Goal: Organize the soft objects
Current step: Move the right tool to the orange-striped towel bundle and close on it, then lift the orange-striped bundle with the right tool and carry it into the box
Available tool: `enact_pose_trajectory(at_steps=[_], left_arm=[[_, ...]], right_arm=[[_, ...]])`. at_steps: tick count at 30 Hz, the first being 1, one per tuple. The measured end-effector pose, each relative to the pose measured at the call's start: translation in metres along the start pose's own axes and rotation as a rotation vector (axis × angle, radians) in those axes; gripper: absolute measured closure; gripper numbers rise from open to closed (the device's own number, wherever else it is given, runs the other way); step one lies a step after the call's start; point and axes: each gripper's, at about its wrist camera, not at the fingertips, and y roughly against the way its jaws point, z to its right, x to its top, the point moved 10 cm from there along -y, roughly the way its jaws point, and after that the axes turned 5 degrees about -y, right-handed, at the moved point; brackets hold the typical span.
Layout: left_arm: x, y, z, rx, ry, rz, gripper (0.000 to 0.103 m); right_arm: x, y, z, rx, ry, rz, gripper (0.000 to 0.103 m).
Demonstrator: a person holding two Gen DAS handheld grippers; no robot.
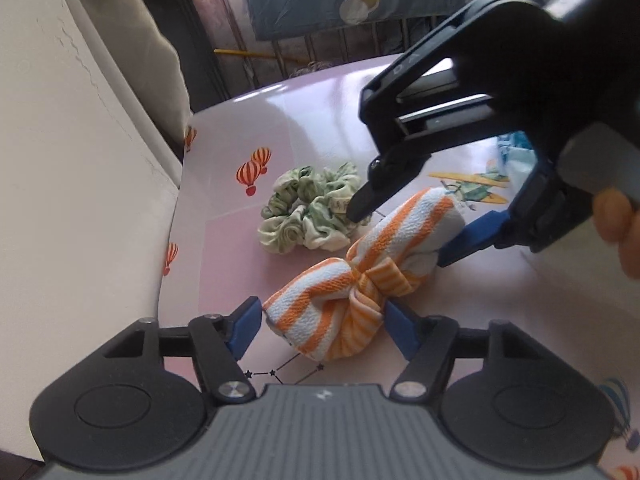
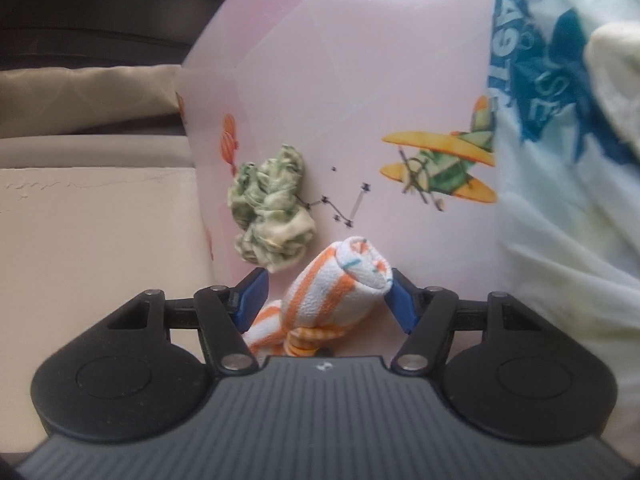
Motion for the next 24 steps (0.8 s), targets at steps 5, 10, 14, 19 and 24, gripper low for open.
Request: enact_pose_trajectory(at_steps=[5, 10, 14, 19, 24], left_arm=[[-0.001, 0.005, -0.001, 0.014, -0.003, 0.005, 0.048], [0.003, 0.027, -0.003, 0.029, -0.008, 0.026, 0.052], [0.013, 0.069, 0.000, 0.065, -0.024, 0.083, 0.052], [0.038, 0.137, 0.025, 0.042, -0.027, 0.191, 0.054], [0.071, 0.187, 0.091, -0.062, -0.076, 0.286, 0.054]], right_arm=[[0.001, -0.002, 0.004, 0.018, -0.009, 0.046, 0.062], [-0.007, 0.012, 0.000, 0.050, 0.002, 0.057, 0.064], [-0.019, 0.047, -0.016, 0.129, 0.039, 0.070, 0.064], [-0.025, 0.118, -0.022, 0.229, 0.097, 0.126, 0.064], [-0.016, 0.217, 0.012, 0.274, 0.123, 0.250, 0.064]])
